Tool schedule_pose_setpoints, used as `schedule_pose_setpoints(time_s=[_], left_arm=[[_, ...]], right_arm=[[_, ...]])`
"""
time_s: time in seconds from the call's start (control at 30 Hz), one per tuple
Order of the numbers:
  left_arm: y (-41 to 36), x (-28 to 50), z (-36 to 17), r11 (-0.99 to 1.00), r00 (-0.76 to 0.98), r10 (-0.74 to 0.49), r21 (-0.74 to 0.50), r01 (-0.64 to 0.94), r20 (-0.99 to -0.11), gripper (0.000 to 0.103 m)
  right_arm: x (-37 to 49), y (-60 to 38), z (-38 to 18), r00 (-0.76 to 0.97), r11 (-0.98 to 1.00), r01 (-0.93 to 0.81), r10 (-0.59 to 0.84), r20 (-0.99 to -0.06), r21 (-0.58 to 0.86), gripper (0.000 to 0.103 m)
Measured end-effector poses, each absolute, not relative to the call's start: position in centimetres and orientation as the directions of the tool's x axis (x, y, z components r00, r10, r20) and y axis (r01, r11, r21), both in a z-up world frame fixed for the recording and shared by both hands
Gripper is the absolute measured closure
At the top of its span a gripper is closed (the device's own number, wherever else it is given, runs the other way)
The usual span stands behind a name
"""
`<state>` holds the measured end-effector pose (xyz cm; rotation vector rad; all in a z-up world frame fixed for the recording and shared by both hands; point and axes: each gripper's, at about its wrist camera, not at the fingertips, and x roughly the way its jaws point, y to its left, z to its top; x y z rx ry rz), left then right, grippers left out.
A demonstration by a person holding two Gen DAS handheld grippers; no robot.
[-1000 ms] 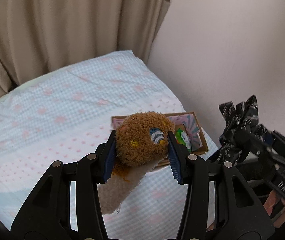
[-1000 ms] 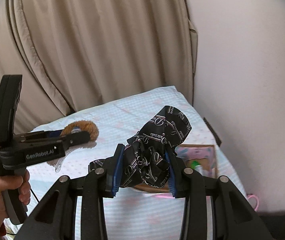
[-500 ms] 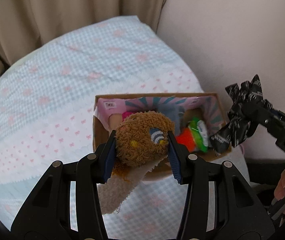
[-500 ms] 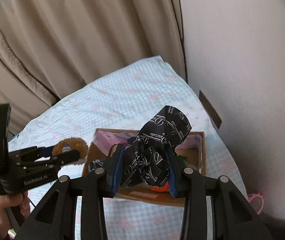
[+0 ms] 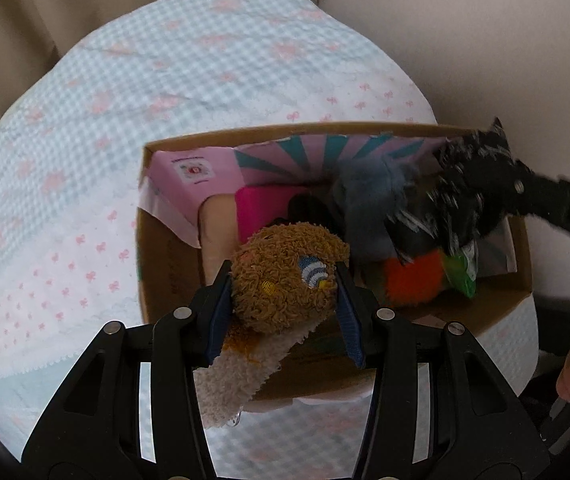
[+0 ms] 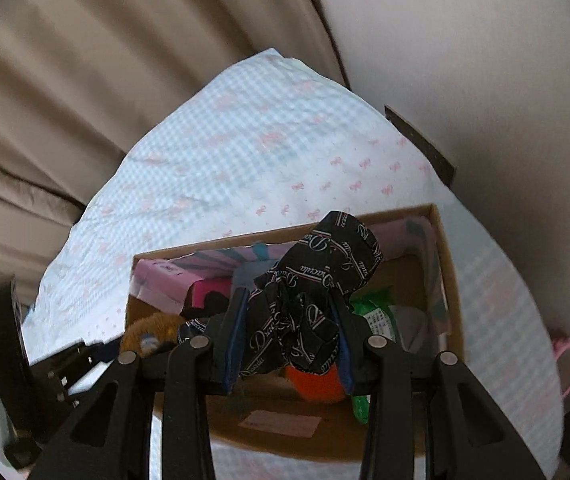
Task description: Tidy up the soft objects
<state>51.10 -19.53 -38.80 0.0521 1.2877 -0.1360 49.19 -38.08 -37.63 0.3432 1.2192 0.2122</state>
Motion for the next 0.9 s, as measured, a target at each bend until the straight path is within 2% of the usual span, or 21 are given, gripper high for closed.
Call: schedule_pose_setpoints(time_s=[0.1,0.13,0.17,0.2,0.23,0.3,0.4,0.9], left_arm=[[-20.2,51.0,-38.9,0.988,0.286,-0.04,0.006,0.156,-0.957,0.05],[-20.4,51.0,-38.9,0.987,0.285,-0.032,0.015,0.161,-0.958,0.041],[-20.5,51.0,-38.7,0.986,0.287,-0.023,0.026,0.165,-0.958,0.019],[-20.6,50.7,-38.5,0.984,0.298,-0.019,0.035,0.173,-0.954,0.006],[-20.7,50.5,-38.2,0.983,0.308,-0.024,0.033,0.178,-0.951,0.0],[-20.7,50.2,-37.9,0.983,0.306,-0.038,0.02,0.184,-0.951,0.0],[-20.5,49.9,-37.6,0.984,0.294,-0.043,0.011,0.178,-0.955,0.0],[-20.3,47.8,-34.3,0.987,0.354,-0.066,-0.009,0.16,-0.933,0.0]], right_arm=[[49.8,-38.3,-38.3,0.335,0.923,0.083,0.329,-0.883,0.376,0.06],[50.1,-38.4,-38.6,0.328,0.92,0.109,0.325,-0.887,0.377,0.054],[50.3,-38.6,-38.9,0.319,0.914,0.138,0.324,-0.89,0.382,0.049],[50.5,-38.9,-39.2,0.311,0.904,0.167,0.33,-0.891,0.393,0.035],[50.5,-39.1,-39.2,0.307,0.898,0.185,0.334,-0.891,0.4,0.018],[50.2,-39.3,-39.1,0.303,0.902,0.203,0.312,-0.9,0.381,0.008],[49.4,-39.2,-38.6,0.309,0.923,0.192,0.266,-0.913,0.333,0.008],[47.3,-38.4,-35.4,0.354,0.942,0.119,0.255,-0.9,0.314,0.008]])
